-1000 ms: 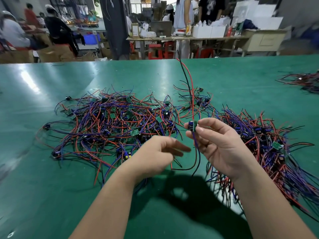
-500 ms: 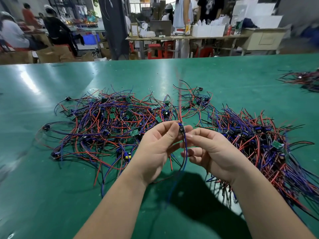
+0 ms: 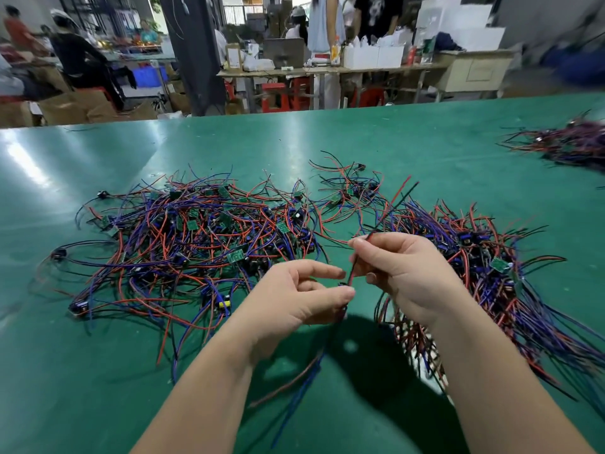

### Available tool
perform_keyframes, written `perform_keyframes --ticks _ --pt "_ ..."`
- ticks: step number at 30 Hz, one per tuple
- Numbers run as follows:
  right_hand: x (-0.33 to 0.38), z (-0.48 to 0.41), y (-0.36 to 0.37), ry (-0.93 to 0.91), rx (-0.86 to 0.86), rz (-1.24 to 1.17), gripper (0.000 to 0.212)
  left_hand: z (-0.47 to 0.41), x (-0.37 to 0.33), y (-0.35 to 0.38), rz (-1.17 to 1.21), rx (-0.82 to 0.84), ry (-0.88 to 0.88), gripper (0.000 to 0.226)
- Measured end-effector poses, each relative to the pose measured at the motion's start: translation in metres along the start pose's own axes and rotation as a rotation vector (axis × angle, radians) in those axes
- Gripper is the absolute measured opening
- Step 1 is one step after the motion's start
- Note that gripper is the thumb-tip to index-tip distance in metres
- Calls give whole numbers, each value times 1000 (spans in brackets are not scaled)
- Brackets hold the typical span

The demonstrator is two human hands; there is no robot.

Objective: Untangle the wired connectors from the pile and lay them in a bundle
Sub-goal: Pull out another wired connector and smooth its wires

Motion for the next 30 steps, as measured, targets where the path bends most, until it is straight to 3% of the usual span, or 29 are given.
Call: perform_keyframes --ticks 4,9,14,17,20,22,24,26,28,30 --pt "25 -2 -31 -131 -159 -65 9 10 7 27 -128 227 -55 12" --pt "44 -1 -70 -217 -305 -188 10 29 22 62 -403 546 -111 14" --pt "57 0 -94 -364 -446 -261 19 20 14 56 -382 452 -48 9" --pt "69 7 -95 -478 -494 -290 11 11 -1 31 -232 256 12 9" --pt "68 5 -76 -440 -394 -190 6 3 -11 1 -72 1 71 27" --pt "46 -3 -48 -206 -206 -78 10 1 -14 -8 -19 -78 105 38" --pt "12 0 -15 75 62 55 26 1 -16 -8 -31 -80 121 52" --pt "-8 12 10 221 265 87 23 1 -15 -1 -71 -49 117 57" --pt "-9 15 15 208 279 99 12 2 -12 7 -78 -3 94 56" --pt "-1 8 4 146 163 95 6 3 -7 11 -125 44 54 54"
Point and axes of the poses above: each hand's wrist, its own z-axis away from the middle knuckle, its own y-axis out of the palm, x = y × z, the point moved 10 cm from there along -z, towards the middle knuckle, and after that the axes turned 11 degrees about -z, right-handed, at the moved point
